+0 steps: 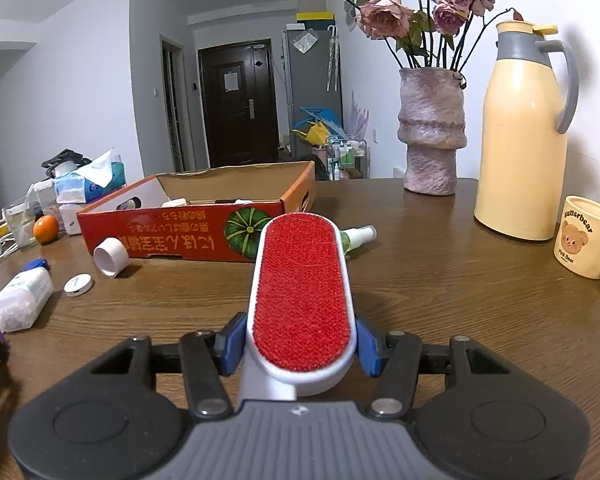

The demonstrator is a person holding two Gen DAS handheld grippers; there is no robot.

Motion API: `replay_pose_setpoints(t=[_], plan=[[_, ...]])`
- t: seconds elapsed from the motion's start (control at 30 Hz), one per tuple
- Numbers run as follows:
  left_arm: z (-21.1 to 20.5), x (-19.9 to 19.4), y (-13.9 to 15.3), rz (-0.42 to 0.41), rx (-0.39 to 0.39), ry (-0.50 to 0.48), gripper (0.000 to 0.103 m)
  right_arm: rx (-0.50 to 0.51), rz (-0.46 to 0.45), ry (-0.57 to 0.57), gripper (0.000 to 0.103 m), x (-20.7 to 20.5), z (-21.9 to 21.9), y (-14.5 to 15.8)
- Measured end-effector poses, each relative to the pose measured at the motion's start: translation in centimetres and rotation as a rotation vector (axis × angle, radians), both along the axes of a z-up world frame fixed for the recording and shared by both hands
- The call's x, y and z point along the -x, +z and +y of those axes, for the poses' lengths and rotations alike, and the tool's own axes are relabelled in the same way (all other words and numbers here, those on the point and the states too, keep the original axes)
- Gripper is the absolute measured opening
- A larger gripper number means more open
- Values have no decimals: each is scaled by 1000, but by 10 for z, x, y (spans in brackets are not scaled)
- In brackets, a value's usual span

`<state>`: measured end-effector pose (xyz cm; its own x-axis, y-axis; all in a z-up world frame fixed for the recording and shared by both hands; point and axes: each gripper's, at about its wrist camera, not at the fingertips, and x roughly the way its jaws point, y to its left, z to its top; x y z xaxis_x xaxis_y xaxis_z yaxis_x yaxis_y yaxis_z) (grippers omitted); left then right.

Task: Organize rigid objects
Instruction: 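Grasp the red lint brush with the right tool while the left tool grasps the purple cap, then carry the purple cap and red lint brush toward the cardboard box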

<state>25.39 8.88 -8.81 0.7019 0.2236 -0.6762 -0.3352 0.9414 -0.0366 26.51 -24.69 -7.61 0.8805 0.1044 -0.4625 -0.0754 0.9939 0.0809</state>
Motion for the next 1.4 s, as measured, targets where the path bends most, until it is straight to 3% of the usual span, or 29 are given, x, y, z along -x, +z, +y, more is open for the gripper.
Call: replay_pose_setpoints(t=[0.57,1.4], plan=[[-9,14,10,-62,-33,-27,54,4,-5,16,55,9,13,-1],[-61,4,44,-147,-91,-189,54,5,-25,99,55,10,57,17]])
